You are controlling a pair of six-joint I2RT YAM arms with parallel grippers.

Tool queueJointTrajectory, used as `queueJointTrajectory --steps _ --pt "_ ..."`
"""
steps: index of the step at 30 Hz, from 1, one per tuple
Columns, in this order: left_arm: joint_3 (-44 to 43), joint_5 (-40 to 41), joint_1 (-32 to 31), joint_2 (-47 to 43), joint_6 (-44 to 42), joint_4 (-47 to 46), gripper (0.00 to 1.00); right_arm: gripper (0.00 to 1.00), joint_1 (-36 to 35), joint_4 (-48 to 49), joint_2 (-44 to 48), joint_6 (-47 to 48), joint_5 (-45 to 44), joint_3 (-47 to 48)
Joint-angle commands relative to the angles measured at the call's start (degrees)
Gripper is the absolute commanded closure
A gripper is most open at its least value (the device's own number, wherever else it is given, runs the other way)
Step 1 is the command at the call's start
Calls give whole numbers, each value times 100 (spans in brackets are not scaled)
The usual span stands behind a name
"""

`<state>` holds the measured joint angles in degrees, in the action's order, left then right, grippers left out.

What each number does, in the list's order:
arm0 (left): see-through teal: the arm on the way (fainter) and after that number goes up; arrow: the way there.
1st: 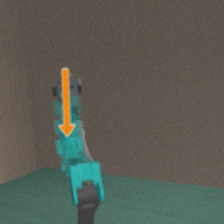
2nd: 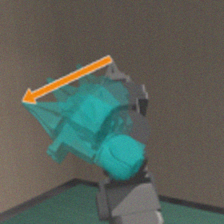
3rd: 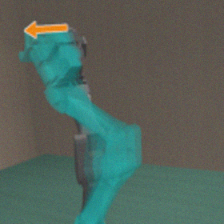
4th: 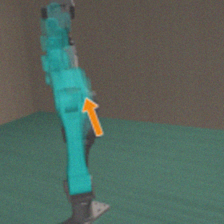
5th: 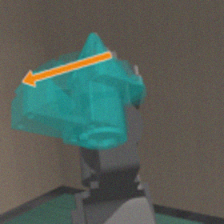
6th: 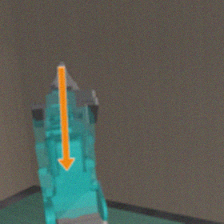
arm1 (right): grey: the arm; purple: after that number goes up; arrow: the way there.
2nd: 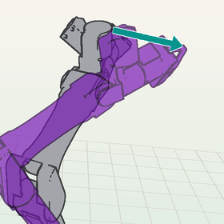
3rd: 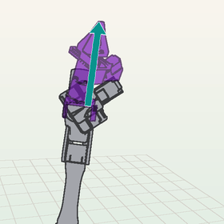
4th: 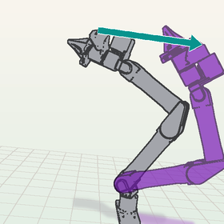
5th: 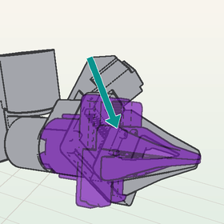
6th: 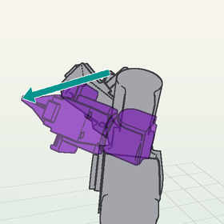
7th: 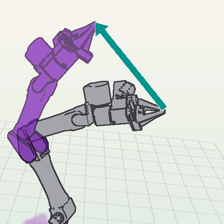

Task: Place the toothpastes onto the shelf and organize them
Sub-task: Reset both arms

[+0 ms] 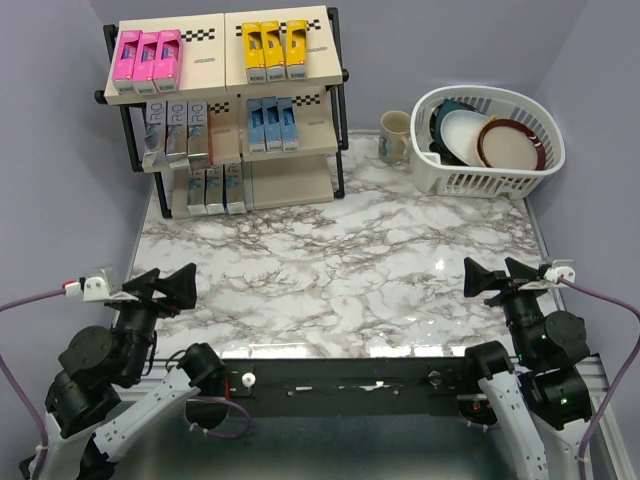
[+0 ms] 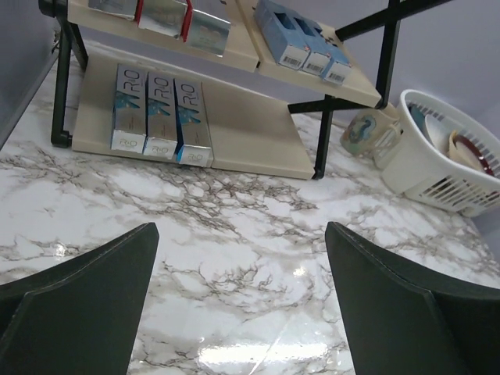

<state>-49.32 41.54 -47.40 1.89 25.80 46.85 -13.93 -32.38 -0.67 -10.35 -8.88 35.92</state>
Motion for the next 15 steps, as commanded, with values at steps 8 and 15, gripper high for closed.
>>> queueJointTrajectory --steps 8,15 --pt "344 276 -24 -66 276 96 1 0 -31 -75 1543 314 -272 -182" --pt "397 381 -15 -83 311 96 1 0 -39 -93 1561 297 -175 -164"
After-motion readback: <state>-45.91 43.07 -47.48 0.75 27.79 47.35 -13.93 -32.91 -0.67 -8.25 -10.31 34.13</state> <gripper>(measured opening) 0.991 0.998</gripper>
